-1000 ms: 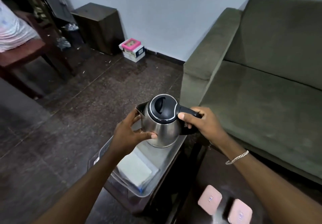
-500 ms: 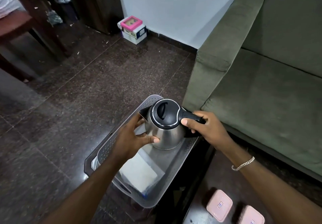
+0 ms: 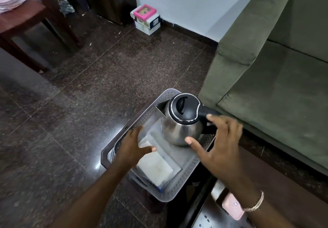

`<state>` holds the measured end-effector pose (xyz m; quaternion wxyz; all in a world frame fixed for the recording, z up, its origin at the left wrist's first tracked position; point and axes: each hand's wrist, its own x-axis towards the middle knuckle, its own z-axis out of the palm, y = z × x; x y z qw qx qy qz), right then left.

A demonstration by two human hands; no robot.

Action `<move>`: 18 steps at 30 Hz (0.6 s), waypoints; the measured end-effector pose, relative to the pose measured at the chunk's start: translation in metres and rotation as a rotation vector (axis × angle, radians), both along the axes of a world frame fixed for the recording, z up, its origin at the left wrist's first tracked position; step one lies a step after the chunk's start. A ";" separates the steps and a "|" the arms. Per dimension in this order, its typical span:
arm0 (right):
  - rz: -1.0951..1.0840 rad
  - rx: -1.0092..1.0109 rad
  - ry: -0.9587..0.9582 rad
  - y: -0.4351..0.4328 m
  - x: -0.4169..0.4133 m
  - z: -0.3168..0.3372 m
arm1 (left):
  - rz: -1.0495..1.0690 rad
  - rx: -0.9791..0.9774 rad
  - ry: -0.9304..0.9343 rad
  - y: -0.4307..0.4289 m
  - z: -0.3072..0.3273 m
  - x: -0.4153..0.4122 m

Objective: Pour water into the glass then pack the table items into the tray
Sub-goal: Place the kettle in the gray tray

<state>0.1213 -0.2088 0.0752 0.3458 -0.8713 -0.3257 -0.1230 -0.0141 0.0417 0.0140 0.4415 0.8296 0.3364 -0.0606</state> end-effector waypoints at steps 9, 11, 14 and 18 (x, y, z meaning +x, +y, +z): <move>0.295 -0.433 0.455 0.057 -0.088 -0.059 | -0.321 0.408 0.378 -0.013 -0.011 -0.002; 0.327 -0.561 0.503 0.063 -0.095 -0.067 | -0.278 0.409 0.439 -0.014 -0.012 -0.001; 0.351 -0.610 0.490 0.066 -0.101 -0.073 | -0.240 0.381 0.455 -0.011 -0.014 0.002; 0.368 -0.614 0.481 0.061 -0.104 -0.077 | -0.215 0.291 0.428 -0.005 -0.013 0.001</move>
